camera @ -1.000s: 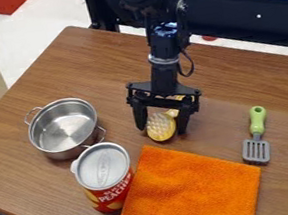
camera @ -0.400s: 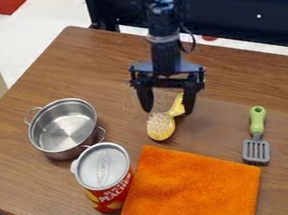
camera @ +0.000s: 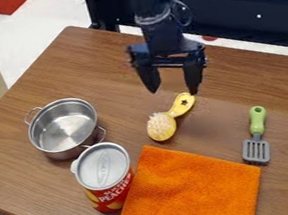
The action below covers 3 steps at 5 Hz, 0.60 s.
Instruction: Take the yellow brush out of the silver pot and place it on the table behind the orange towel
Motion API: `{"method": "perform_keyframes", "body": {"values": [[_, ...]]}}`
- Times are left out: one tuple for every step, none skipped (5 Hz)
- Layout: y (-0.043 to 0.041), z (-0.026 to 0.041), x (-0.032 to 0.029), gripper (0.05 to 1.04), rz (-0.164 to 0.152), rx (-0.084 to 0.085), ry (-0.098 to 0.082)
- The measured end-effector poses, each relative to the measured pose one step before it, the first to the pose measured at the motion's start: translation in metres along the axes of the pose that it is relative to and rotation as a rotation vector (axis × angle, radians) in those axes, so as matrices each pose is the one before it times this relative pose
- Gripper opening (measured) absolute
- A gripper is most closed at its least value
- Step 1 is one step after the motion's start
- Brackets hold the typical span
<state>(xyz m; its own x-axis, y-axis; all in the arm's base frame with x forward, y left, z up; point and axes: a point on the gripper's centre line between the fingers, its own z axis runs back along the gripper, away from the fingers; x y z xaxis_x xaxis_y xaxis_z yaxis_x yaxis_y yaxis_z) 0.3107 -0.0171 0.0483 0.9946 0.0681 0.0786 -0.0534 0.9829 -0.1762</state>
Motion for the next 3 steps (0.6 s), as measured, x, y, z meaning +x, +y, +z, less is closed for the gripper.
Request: {"method": "perform_keyframes", "body": {"values": [[-0.00373, 0.01208, -0.00845, 0.997, -0.0755, 0.0161, -0.0161], [0.01226, 0.00584, -0.00694, 0.997, -0.0125, -0.0178, 0.013], [0.01111, 0.00502, -0.01632, 0.998, 0.0014, 0.0784, 0.0156]]}}
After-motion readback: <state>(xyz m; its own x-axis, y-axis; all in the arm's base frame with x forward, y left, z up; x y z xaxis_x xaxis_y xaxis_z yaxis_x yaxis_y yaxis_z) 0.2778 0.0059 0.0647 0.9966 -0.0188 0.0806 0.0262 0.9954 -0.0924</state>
